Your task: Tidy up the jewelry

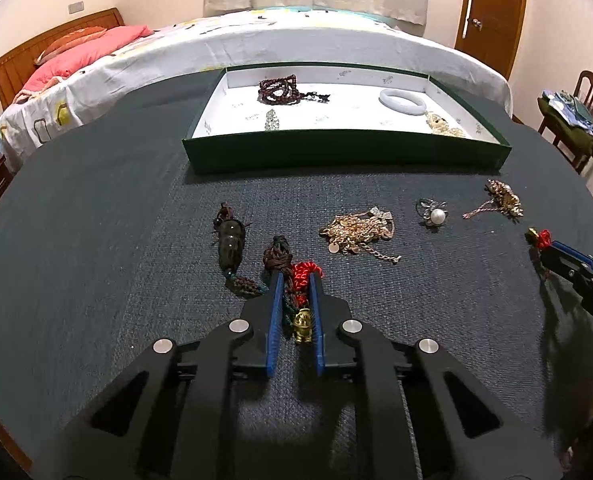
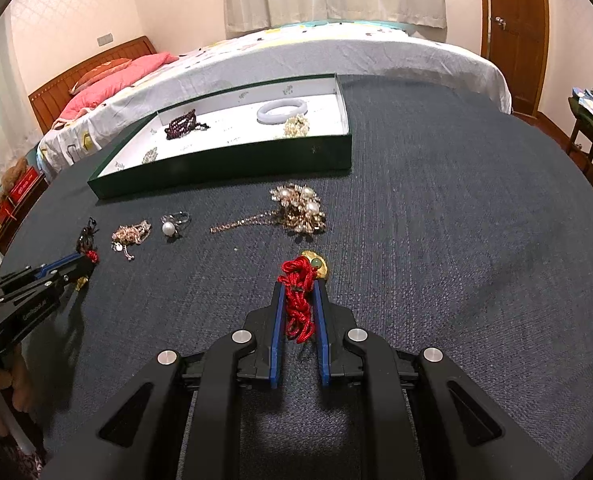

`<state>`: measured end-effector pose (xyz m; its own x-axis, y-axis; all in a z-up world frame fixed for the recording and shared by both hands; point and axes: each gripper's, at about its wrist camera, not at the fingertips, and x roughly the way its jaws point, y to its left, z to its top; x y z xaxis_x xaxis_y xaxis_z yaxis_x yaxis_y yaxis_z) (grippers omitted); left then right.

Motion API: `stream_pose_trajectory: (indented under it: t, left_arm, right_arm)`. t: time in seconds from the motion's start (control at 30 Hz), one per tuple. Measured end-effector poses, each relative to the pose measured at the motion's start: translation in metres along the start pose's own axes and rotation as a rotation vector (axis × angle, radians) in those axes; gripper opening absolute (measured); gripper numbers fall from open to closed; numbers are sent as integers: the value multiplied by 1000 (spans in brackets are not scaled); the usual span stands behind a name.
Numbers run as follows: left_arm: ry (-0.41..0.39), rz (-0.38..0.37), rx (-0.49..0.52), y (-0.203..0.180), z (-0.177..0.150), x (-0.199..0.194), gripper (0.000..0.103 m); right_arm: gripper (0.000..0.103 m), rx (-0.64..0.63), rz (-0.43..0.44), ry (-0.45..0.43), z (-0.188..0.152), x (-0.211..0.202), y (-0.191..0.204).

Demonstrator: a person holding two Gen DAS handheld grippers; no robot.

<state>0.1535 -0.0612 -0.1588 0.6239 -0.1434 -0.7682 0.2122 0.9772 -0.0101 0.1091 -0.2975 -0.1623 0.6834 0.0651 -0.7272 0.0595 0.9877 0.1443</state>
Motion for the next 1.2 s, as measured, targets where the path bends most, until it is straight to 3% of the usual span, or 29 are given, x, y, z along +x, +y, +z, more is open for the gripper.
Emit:
stream_pose_trajectory:
  t: [0.8,1.2]
  left_arm:
    - [-62,-44,-15,-1,7,-31,12]
    - [-8,-34,-10,1,1,-18,12]
  right_arm:
    - [13,-13,1,-48,7,-18,7]
    - [13,-14,15,-25,3,-13,8]
